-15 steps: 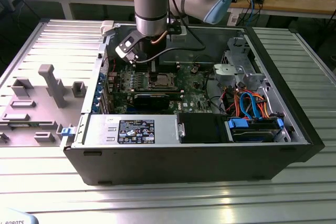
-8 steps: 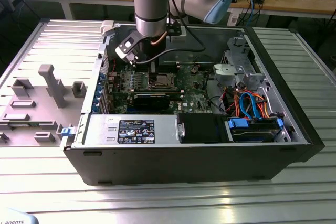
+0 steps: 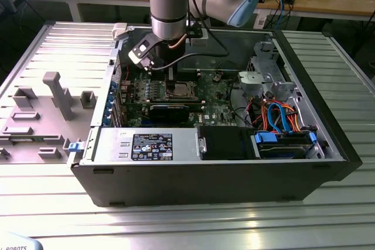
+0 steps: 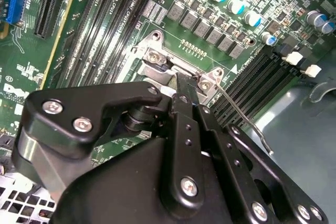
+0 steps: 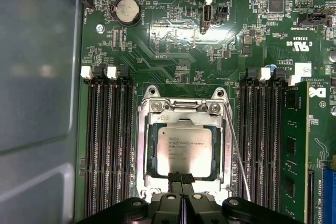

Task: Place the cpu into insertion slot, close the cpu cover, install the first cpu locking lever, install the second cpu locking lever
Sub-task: 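Close the cpu cover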

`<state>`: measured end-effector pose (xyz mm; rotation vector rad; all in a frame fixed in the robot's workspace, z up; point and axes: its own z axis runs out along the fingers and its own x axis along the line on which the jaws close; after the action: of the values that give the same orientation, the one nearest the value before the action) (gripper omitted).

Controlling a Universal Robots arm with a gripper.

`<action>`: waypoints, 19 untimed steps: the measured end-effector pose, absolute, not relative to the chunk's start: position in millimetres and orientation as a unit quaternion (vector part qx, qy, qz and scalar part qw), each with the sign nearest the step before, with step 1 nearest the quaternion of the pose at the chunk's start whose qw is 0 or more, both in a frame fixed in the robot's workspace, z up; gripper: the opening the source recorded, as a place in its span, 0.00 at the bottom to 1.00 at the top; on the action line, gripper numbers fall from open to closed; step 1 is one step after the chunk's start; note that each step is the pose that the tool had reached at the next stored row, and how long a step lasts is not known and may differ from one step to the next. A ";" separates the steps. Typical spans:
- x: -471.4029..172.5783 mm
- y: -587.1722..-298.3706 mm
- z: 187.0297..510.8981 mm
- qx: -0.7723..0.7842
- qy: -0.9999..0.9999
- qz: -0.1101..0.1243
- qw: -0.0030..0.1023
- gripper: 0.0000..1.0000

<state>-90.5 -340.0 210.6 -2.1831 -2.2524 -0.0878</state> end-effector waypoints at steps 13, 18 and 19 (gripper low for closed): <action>-92.1 -340.0 207.0 -0.696 -0.717 -0.034 0.012 0.11; -92.4 -340.4 205.4 -0.696 -0.717 -0.035 0.014 0.11; -92.8 -340.4 205.5 -0.696 -0.717 -0.035 0.014 0.11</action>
<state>-92.8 -340.4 205.5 -2.1663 -2.2340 -0.1099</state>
